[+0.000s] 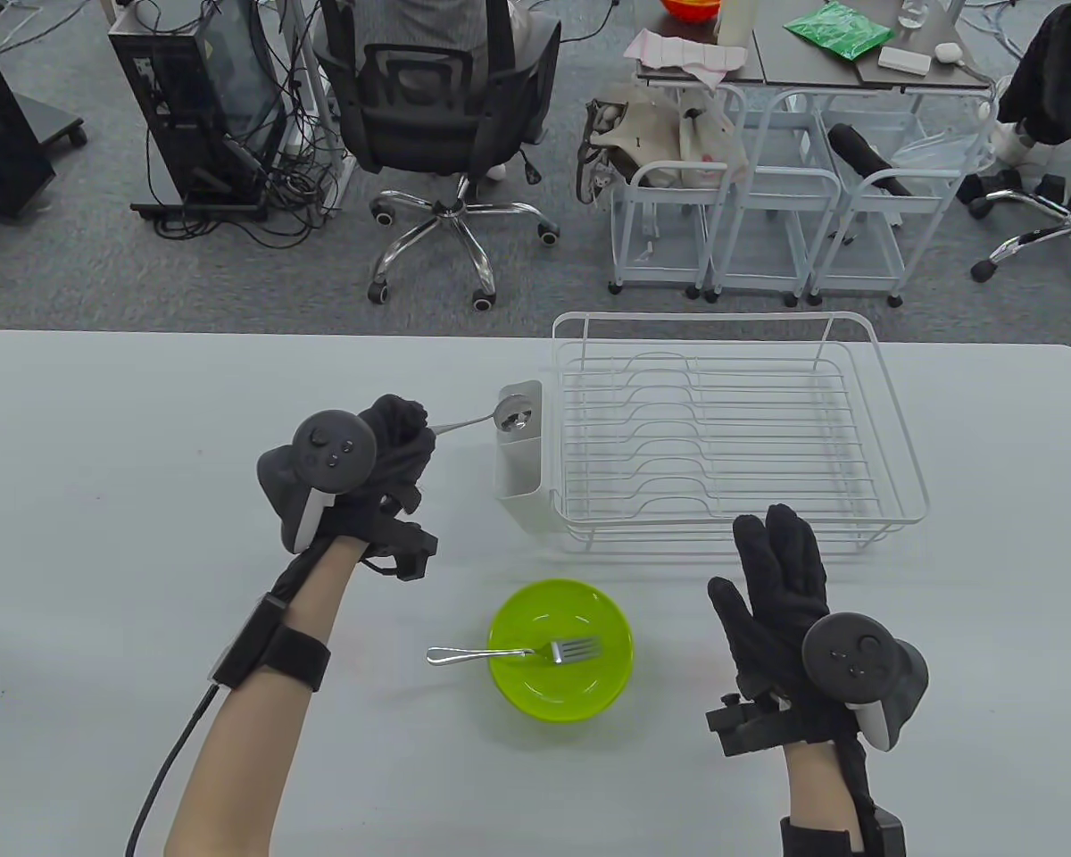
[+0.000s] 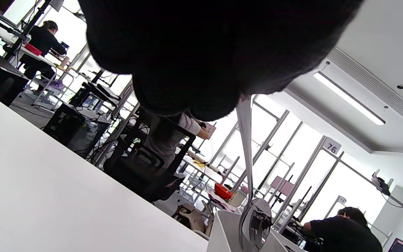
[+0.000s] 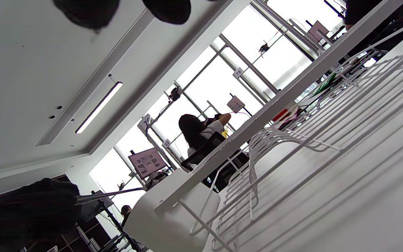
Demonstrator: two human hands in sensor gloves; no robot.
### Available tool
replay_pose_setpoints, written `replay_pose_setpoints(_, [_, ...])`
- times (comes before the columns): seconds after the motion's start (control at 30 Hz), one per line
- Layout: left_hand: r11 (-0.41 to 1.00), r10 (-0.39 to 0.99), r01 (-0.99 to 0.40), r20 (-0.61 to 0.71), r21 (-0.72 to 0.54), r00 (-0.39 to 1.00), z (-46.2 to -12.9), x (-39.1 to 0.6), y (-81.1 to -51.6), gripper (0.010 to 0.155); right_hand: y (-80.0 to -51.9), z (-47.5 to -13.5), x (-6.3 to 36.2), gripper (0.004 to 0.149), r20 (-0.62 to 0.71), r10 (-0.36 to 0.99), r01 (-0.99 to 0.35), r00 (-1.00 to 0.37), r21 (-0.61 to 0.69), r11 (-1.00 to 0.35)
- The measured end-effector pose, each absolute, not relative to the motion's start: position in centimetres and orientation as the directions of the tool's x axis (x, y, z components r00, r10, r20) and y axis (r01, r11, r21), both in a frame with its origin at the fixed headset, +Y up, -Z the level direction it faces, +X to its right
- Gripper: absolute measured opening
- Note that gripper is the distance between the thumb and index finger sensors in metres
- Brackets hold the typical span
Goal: Insert the steel spoon and steel fork into the cutlery bin
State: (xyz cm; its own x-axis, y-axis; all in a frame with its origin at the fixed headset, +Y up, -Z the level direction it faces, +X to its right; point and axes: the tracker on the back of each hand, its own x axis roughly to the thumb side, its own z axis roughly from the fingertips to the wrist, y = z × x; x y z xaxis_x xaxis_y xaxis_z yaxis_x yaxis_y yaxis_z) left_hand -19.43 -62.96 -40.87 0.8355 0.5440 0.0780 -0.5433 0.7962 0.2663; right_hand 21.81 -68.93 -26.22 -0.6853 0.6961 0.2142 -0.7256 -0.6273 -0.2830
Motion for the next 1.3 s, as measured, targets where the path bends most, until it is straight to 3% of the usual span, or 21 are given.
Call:
replay_pose_setpoints(0.4, [0.874, 0.441, -0.439, 0.041, 0.208, 0.897, -43.2, -15.2, -66.3, 0.035, -69.0, -26.2, 21.7, 0.070, 0.224, 0.701, -0.734, -0.677, -0.273, -0.622])
replay_pose_setpoints(0.6, [0.906, 0.363, -0.372, 0.080, 0.201, 0.928, -42.9, -14.6, -66.2, 0.038, -69.1, -26.3, 21.6, 0.070, 0.221, 0.701, -0.733, -0.678, -0.265, -0.626])
replay_pose_setpoints(0.67, [0.927, 0.284, -0.303, 0.115, 0.219, 0.952, -42.4, -14.5, -65.7, 0.040, -69.1, -26.3, 21.6, 0.070, 0.220, 0.700, -0.732, -0.679, -0.265, -0.627])
replay_pose_setpoints(0.87, [0.929, 0.237, -0.278, 0.184, 0.244, 0.954, -40.1, -16.1, -64.0, 0.048, -69.0, -26.3, 21.4, 0.070, 0.221, 0.695, -0.728, -0.685, -0.261, -0.634])
replay_pose_setpoints(1.0, [0.946, 0.231, -0.269, 0.209, 0.180, 0.950, -38.1, -17.8, -63.5, 0.047, -69.0, -26.3, 21.4, 0.070, 0.220, 0.693, -0.726, -0.687, -0.260, -0.637])
replay_pose_setpoints(1.3, [0.931, 0.265, -0.313, 0.244, 0.189, 0.933, -32.0, -21.4, -65.7, 0.051, -69.1, -26.3, 21.1, 0.070, 0.216, 0.690, -0.723, -0.690, -0.249, -0.645])
